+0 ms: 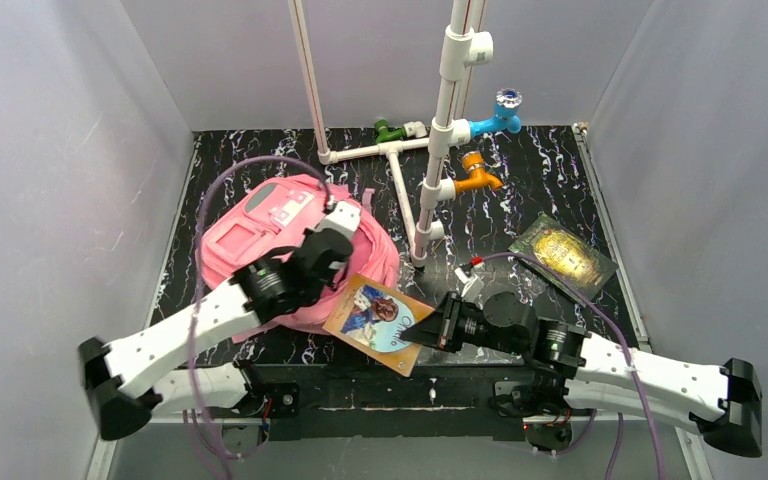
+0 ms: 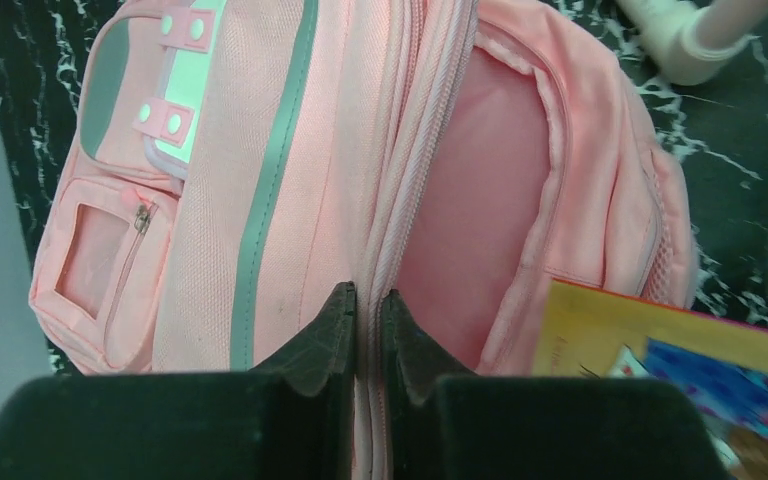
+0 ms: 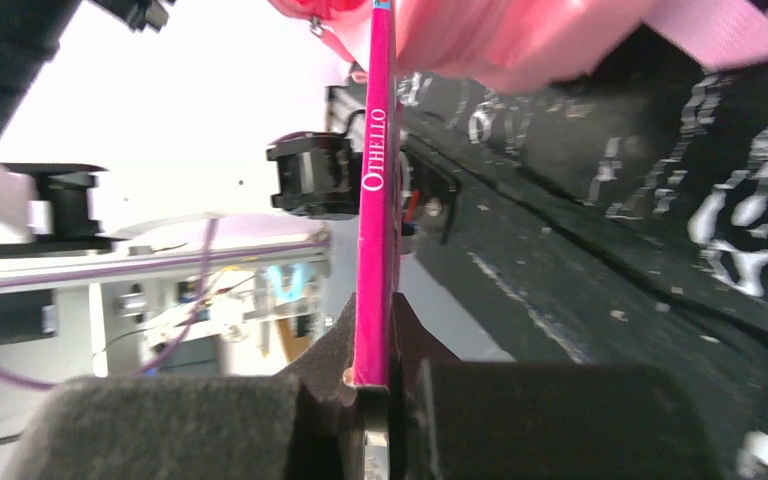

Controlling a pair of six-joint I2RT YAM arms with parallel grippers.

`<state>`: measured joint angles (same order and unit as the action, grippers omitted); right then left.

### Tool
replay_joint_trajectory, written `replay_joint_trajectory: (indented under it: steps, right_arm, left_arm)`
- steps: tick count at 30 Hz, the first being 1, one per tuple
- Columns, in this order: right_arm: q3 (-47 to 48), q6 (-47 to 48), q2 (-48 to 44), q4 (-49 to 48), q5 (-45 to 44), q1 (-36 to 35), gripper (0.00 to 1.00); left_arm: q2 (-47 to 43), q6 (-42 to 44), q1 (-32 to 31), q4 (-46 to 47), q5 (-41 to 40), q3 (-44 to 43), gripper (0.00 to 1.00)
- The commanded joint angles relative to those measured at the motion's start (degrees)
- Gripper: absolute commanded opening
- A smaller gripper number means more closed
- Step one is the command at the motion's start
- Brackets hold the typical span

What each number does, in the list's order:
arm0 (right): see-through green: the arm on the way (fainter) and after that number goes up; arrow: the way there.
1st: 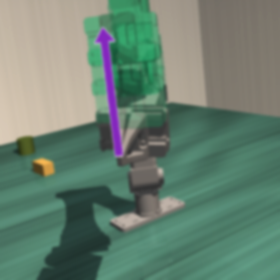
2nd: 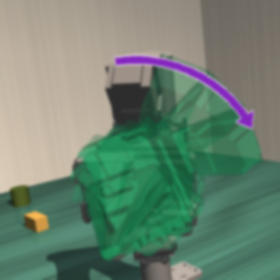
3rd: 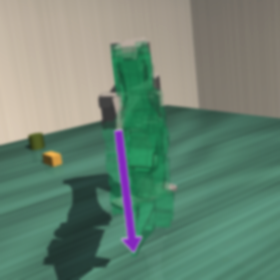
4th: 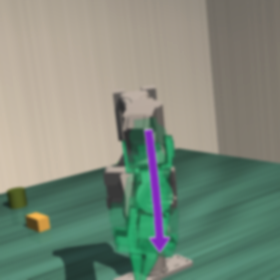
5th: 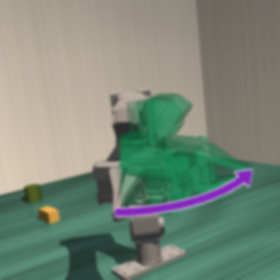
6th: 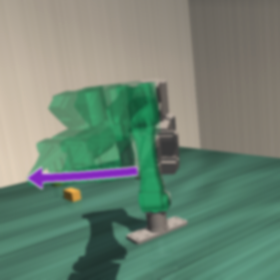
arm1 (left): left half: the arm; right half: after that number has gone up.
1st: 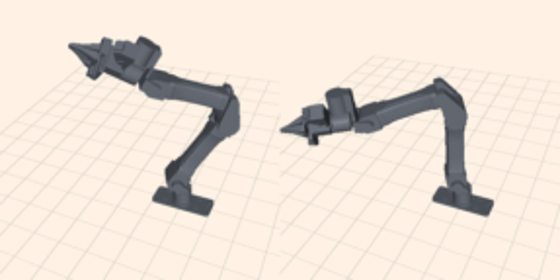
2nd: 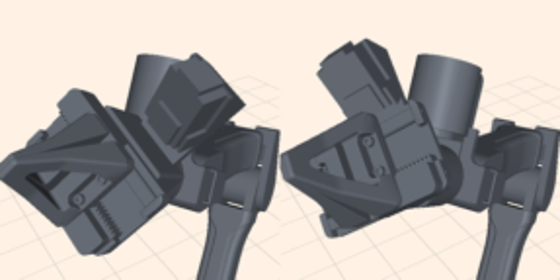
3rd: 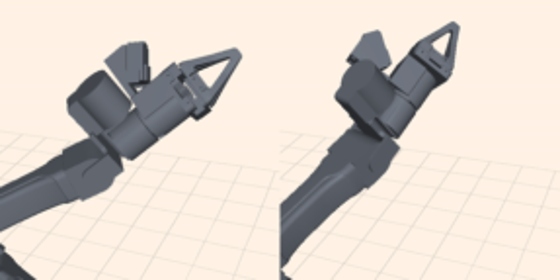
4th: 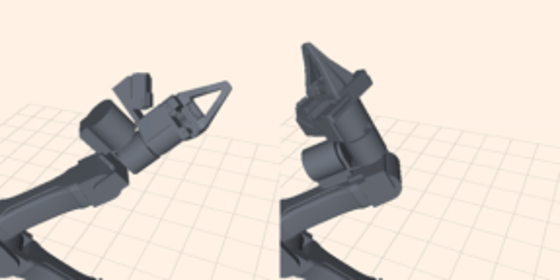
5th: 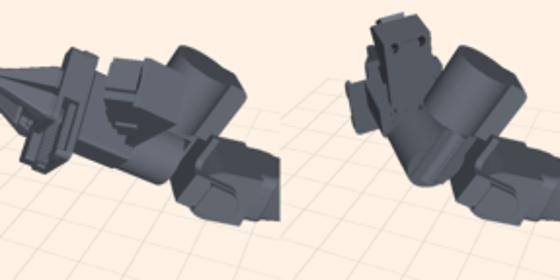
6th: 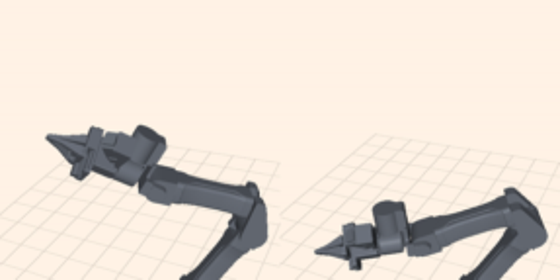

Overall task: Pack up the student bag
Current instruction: Place the book in the student bag.

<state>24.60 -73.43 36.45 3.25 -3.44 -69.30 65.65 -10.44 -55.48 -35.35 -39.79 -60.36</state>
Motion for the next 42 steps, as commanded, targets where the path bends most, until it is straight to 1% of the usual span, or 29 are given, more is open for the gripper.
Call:
replay_joint_trajectory:
  steps: [1, 3, 6, 8, 12, 15, 17, 20, 23, 25, 28, 30, 33, 35, 38, 40, 42]
  right_arm:
    - [-0.7, -6.0, 4.2, -21.3, 5.8, -0.2, 0.01]
    - [0.6, -6.3, 6.4, -22.5, 6.3, -0.3, 0.01]
    - [0.8, -9.3, 9.1, -29.5, 6.9, -0.2, 0.01]
    - [1.4, -10.9, 9.9, -29.5, 5.9, -0.2, 0.01]
    - [0.6, -12.1, 9.2, -22.7, -1.0, -0.2, 0.01]
    - [-2.3, -14.1, 11.1, -27.6, -4.9, -0.1, 0.01]
    - [-2.4, -14.9, 13.5, -29.5, -6.7, 0.0, 0.01]
    - [0.3, -13.5, 19.5, -31.4, -6.5, 0.2, 0.01]
    - [6.4, -10.7, 28.5, -33.1, -3.2, 0.3, 0.01]
    - [11.6, -8.6, 35.0, -36.0, -0.4, 0.3, 0.01]
    - [17.3, -5.7, 43.3, -40.5, 1.3, 0.3, 0.01]
    - [17.3, -5.8, 47.0, -49.4, 0.5, 0.1, 0.01]
    - [15.0, -9.8, 50.4, -59.7, -2.2, 0.0, 0.01]
    - [15.4, -11.3, 51.8, -59.8, -3.7, 0.0, 0.01]
    - [19.0, -10.8, 55.7, -57.9, -4.8, 0.0, 0.01]
    - [22.3, -8.7, 58.5, -57.1, -5.4, 0.0, 0.08]
    - [25.1, -7.6, 60.6, -53.6, -5.8, 0.0, 0.2]
  left_arm:
    - [-11.8, 0.7, -0.3, 3.9, 6.9, 4.4, 0.0]
    - [-15.7, 0.8, -0.2, 4.2, 7.5, 6.1, 0.0]
    - [-20.4, 0.7, 0.1, 4.7, 9.2, 8.1, 0.0]
    - [-22.1, -0.1, 0.1, 4.1, 9.7, 8.5, 0.0]
    - [-24.9, -1.1, 0.2, 4.0, 9.3, 9.0, 0.0]
    - [-25.8, -0.9, 0.2, 3.8, 9.1, 8.8, 0.0]
    - [-26.5, -0.6, 0.2, 3.4, 9.2, 8.2, 0.0]
    - [-28.3, -0.6, 0.2, 4.2, 8.7, 8.1, 0.0]
    - [-29.1, -0.9, 0.2, 4.8, 9.8, 8.3, 0.0]
    - [-28.7, -1.7, 0.2, 4.8, 10.7, 8.3, 0.0]
    - [-28.3, -3.0, 0.2, 4.7, 11.5, 8.2, 0.0]
    - [-28.6, -4.1, 0.2, 4.7, 11.8, 8.3, 0.0]
    - [-29.2, -4.7, 0.2, 4.6, 12.2, 8.1, 0.0]
    - [-29.4, -4.9, 0.1, 4.3, 12.8, 8.1, 0.0]
    - [-29.4, -5.3, 0.2, 4.3, 13.3, 8.3, 0.0]
    - [-29.2, -5.5, 0.2, 4.3, 13.3, 8.3, 0.0]
    - [-29.2, -5.9, 0.2, 4.0, 13.0, 8.3, 0.0]
